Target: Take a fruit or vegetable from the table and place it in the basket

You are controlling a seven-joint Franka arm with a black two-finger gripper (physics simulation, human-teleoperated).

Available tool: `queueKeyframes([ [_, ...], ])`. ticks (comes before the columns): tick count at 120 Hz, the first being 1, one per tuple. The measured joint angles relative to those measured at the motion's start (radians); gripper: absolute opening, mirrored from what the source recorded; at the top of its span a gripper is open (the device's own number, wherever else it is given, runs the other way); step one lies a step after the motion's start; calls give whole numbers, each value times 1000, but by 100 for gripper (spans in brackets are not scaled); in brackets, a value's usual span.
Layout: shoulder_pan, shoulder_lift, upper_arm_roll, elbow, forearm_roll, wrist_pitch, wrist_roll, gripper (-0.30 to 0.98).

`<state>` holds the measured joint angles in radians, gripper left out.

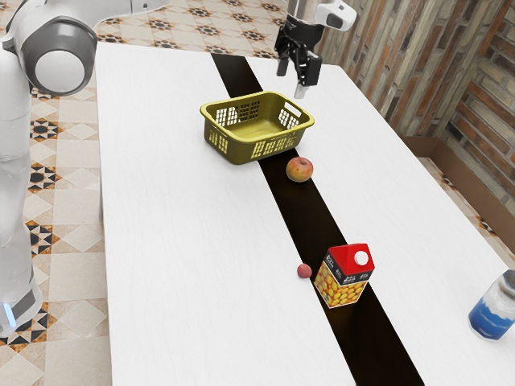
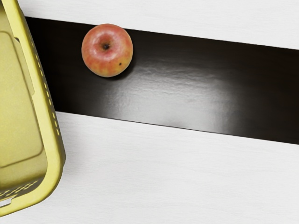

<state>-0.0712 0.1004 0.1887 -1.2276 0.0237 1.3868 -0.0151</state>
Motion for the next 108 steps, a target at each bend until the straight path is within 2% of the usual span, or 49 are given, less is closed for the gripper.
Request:
queueKeyframes([
  [26,0,-4,0,6,0,-1,0,69],
  [39,-1,-29,-5,146,-4,-13,0,69],
  [54,-20,-31,-36,218,12,6,-1,69],
  [65,-34,48,-39,221,19,20,-1,68],
  [74,9,142,-37,220,18,43,-1,69],
  [84,55,216,-37,219,-14,65,-1,69],
  [108,70,268,-37,213,-44,106,-1,69],
])
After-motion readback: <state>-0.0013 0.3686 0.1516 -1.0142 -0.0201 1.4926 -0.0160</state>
